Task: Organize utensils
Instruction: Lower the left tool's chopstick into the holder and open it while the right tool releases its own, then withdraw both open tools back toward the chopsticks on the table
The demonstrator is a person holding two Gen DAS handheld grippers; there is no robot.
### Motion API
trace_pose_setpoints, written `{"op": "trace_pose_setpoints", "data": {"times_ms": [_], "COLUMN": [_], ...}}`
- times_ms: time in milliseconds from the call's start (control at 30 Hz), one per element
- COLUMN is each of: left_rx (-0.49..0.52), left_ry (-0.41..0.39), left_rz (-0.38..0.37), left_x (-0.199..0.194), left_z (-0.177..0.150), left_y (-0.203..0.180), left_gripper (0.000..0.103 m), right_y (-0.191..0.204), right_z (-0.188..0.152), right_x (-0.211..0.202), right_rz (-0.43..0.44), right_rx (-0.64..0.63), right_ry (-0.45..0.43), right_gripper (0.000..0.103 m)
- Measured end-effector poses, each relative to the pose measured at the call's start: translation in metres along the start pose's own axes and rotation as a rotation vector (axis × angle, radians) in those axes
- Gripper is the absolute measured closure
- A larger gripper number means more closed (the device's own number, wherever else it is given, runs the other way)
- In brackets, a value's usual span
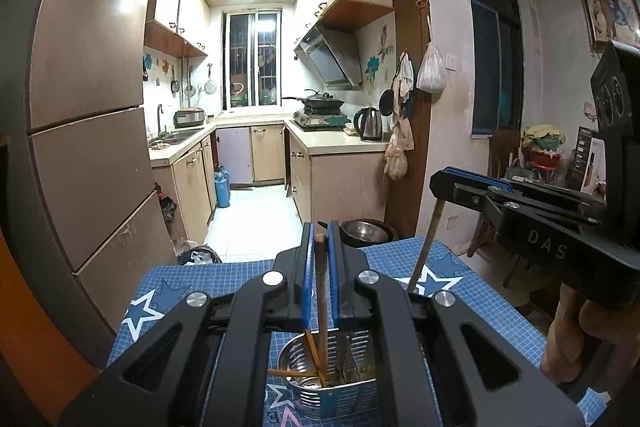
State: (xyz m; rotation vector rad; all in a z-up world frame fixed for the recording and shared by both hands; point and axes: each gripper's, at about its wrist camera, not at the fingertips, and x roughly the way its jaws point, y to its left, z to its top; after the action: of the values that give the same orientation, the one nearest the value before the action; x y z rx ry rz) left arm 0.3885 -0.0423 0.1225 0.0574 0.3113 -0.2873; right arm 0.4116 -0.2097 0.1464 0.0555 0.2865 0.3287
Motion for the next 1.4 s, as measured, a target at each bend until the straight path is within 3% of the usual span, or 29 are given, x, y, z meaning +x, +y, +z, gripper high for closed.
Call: {"op": "trace_pose_setpoints", "data": {"times_ms": [400, 467, 533, 900, 1067, 1233, 1400], "left_rx": [0.002, 0.006, 0.005, 0.0, -0.003, 0.066, 0.11], "left_ry": [0.016, 0.015, 0.0, -0.013, -0.039, -0.016, 0.141], "left_rz": [0.001, -0.001, 0.01, 0.016, -0.01, -0.054, -0.115], "left_x": [0.002, 0.002, 0.0, -0.003, -0.036, -0.099, -0.132], "left_z": [-0.005, -0.007, -0.008, -0.006, -0.015, -0.063, -0.154], "left_y": [0.001, 0.001, 0.001, 0.002, -0.003, -0.02, -0.033], "left_gripper": [0.096, 0.085, 0.064, 0.062, 0.062, 0.058, 0.057], "right_y": [0.001, 0.002, 0.002, 0.004, 0.011, 0.038, 0.063], "right_z": [-0.012, -0.013, -0.014, -0.016, -0.02, -0.058, -0.158], "right_x": [0.002, 0.0, -0.001, -0.007, -0.035, -0.106, -0.181], "right_rz": [0.015, 0.018, 0.02, 0.016, 0.032, 0.079, 0.114], "right_rx": [-0.007, -0.006, -0.006, -0.019, -0.019, -0.062, -0.082], "right_ry": [0.016, 0.01, 0.006, -0.001, -0.022, -0.022, 0.046], "right_gripper": [0.092, 0.082, 0.075, 0.075, 0.075, 0.075, 0.075]}}
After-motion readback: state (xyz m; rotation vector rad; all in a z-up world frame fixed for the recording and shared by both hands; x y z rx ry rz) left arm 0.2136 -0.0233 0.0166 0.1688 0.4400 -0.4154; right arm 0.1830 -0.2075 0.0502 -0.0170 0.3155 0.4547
